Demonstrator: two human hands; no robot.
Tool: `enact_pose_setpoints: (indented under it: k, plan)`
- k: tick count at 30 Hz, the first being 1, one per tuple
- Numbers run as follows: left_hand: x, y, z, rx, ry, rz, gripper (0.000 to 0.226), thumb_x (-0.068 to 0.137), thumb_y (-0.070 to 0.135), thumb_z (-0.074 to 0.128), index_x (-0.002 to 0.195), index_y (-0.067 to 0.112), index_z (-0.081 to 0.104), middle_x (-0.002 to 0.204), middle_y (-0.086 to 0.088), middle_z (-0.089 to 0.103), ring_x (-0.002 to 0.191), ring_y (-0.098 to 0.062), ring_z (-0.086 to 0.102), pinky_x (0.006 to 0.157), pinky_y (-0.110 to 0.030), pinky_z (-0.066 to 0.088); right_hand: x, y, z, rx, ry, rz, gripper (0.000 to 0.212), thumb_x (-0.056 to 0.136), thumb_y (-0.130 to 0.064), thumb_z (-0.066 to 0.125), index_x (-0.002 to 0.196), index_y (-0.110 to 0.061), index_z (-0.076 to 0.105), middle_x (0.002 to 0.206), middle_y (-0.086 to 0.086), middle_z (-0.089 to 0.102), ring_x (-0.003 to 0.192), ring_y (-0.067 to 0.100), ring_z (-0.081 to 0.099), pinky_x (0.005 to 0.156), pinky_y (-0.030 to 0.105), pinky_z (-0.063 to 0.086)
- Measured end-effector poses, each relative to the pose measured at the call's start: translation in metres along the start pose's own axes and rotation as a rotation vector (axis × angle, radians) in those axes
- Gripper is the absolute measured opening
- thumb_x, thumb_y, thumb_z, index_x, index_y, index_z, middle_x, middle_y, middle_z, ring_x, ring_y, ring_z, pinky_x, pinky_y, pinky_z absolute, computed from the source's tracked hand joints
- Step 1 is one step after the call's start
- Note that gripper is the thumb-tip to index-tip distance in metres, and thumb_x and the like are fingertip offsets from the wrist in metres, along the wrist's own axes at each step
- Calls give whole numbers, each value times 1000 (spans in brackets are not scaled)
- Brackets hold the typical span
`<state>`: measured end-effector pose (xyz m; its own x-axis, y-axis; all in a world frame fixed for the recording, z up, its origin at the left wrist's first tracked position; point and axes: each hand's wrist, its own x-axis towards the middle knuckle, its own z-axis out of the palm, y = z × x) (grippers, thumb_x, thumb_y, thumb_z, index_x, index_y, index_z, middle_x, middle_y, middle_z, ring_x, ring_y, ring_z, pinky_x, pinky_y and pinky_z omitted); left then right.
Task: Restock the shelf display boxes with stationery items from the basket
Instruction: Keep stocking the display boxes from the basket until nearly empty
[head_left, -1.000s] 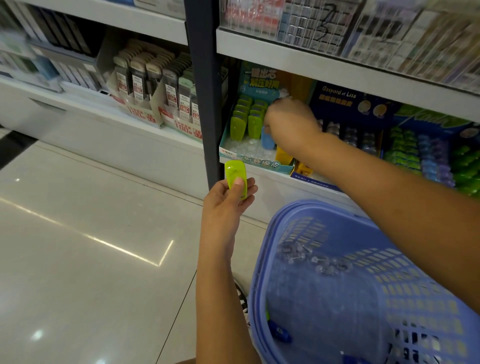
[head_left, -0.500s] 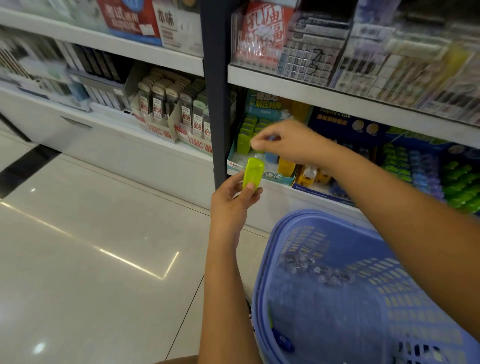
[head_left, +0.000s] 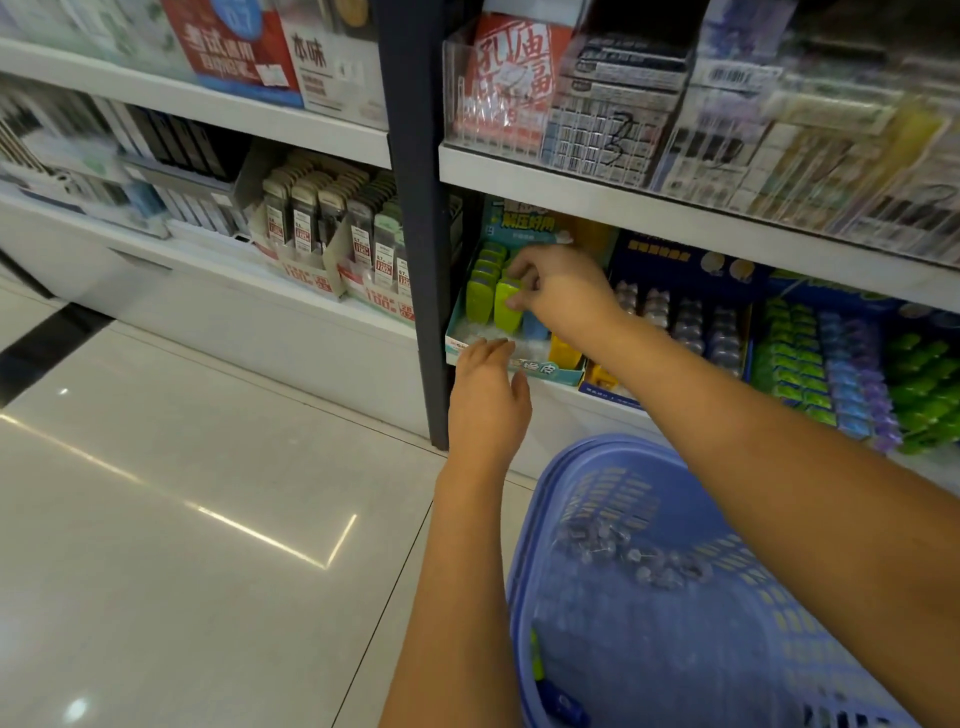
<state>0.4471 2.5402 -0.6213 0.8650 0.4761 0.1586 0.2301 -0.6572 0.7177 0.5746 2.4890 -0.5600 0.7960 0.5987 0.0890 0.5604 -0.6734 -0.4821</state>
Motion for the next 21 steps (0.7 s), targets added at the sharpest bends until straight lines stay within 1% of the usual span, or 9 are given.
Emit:
enact_pose_setpoints:
  k: [3,7,9,12,15,18,20,21]
  plan:
    - [1,-1,1,17,-13,9,41,94,15,53,135,6,51,139,-7,48,133,-19,35,107,-22,25,-2,-1,7,-93,0,-76,29,81,-17,71,108,-9,64,108,14,65,99,29,60,85,38,50]
    - [2,-2,-1,10,-38,-1,40,94,16,53,134,8,52,138,-6,50,132,-18,37,106,-23,29,-10,2,12,-134,55,-127,27,84,-18,67,110,-9,64,112,13,65,104,29,58,87,38,47]
    - [2,-2,-1,7,-34,1,40,94,16,53,134,9,52,138,-5,50,132,-17,37,105,-22,28,-14,3,14,-104,120,-137,25,84,-19,67,107,-9,65,108,12,66,102,28,58,86,38,46]
    - [2,-1,-1,4,-26,4,40,94,16,53,134,8,52,139,-5,50,133,-17,37,106,-22,29,-16,3,11,-22,231,-136,21,82,-18,68,101,-9,65,99,12,68,93,28,60,80,40,48]
    - [2,-1,-1,12,-38,3,41,95,16,53,135,8,51,139,-5,49,133,-18,36,107,-24,30,-11,3,11,-77,176,-150,21,82,-17,68,101,-9,65,101,11,67,95,28,60,81,40,48]
    - [3,-1,-2,46,-74,16,43,94,17,53,136,8,49,140,-6,47,134,-19,34,107,-26,30,-4,4,13,-112,100,-102,23,83,-19,69,104,-10,66,105,12,66,97,28,60,82,37,49]
    - [4,-1,-2,77,-101,24,44,94,18,54,137,9,48,140,-7,46,135,-20,32,108,-28,29,-1,5,14,-136,98,-85,24,84,-20,68,105,-9,67,106,13,66,99,29,59,82,36,49]
    - [5,-1,-2,90,-110,31,45,94,18,54,137,8,47,140,-7,46,135,-20,32,109,-27,27,0,5,14,-186,101,-102,24,85,-20,66,106,-7,67,109,15,64,102,30,58,82,36,48]
